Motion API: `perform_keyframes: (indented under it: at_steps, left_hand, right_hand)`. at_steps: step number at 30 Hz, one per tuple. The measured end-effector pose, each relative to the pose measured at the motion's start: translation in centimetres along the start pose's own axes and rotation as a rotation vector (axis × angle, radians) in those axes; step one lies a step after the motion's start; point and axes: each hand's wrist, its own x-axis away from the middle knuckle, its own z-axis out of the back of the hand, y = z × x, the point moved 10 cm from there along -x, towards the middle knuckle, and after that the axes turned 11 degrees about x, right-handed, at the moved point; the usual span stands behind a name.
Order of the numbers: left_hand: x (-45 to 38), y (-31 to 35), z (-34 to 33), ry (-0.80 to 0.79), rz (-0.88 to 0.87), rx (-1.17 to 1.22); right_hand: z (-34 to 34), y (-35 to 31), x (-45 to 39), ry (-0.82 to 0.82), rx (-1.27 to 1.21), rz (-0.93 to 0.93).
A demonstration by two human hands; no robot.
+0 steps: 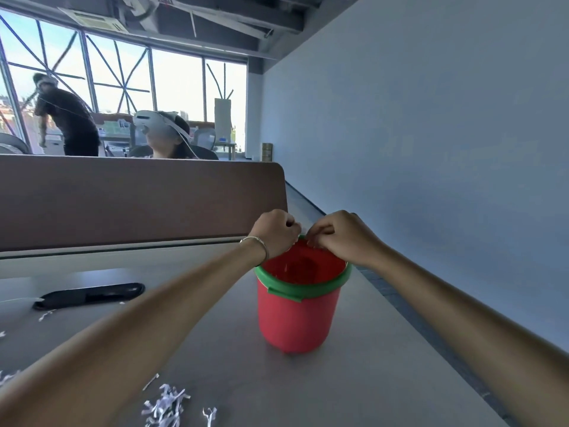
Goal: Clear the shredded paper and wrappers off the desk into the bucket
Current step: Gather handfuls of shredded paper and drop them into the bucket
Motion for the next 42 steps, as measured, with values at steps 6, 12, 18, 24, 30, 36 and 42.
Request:
perform_keyframes:
  at_steps: [6,12,18,24,30,36,42]
  left_hand:
    - [0.1,0.0,-0.9,-0.088,-0.024,-0.216]
    - [2.0,1.4,-1.7,-0.267,-0.09,-0.351]
    - [3.9,2.1,-0.1,-0.28,-0.142,-0.511]
    - [6.5,1.3,2.9,-0.178,-0.166,-0.463]
    - [15.0,-2.3,8.1,-0.04,-0.155,-0.439]
    - [25.1,-9.0,11.2,-0.063,0.071,-0.551]
    - [33.8,-15.4,12.6,-0.192,0.389,-0.645]
  right_hand:
    - [0.8,0.4,0.4,0.031,-0.033,-0.025]
    - [0.5,-0.1,0.8,0.041,-0.037,-0.018]
    - [-0.3,-1.7,1.4,0.058,0.018,0.029]
    - [-0.1,-5.9,3.6,0.141,0.078,0.105]
    - [-3.7,-13.6,7.8,0.223,-0.009,0.293]
    - [-12.5,-19.1,11.6,0.022,-0.031,0.411]
    - [-18.1,-21.9,14.4,-0.106,-0.025,0.459]
